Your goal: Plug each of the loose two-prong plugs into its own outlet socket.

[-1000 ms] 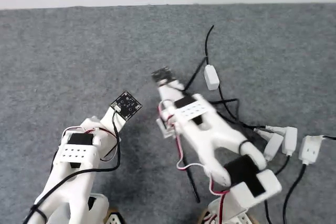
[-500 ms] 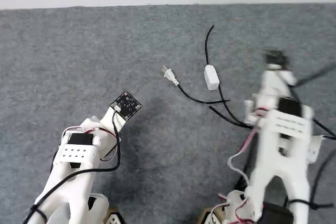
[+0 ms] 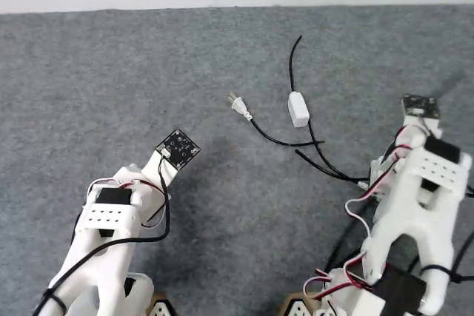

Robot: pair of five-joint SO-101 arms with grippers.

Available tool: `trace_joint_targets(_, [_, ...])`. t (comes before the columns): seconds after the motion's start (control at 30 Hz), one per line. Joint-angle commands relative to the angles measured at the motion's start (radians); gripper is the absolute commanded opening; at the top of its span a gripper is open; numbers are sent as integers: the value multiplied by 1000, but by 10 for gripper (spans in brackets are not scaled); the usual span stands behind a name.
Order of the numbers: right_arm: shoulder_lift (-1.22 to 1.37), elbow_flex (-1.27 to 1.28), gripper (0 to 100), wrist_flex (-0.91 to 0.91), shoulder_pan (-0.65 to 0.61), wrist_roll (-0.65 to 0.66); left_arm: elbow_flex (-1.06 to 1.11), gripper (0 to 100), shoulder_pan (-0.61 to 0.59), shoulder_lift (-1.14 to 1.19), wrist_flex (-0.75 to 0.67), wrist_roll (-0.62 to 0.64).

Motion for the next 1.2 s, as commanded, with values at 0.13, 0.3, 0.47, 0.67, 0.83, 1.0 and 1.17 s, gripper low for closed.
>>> trace_joint_targets(0.13, [-18,-285,188,131,-79,-167,-13,203,-71,-17,-118,295])
trace_joint_targets(0.3, [-16,-347,127,120,-272,-259,-8,294,-75,-17,-121,404])
trace_joint_targets(0.47, [-12,-364,126,-44,-450,-285,-8,293,-78,-15,-121,465])
trace_joint_targets(0.67, [159,-384,127,-291,-544,-279,-10,294,-107,-15,-127,473])
trace_joint_targets(0.83, [456,-543,210,-335,-579,-219,-13,297,-106,-15,-127,474])
trace_joint_targets(1.0, [736,-795,269,-326,-573,-206,-31,298,-101,14,-123,499])
trace_joint_targets(1.17, [946,-1031,216,-263,-573,-149,-236,298,-101,273,-20,520])
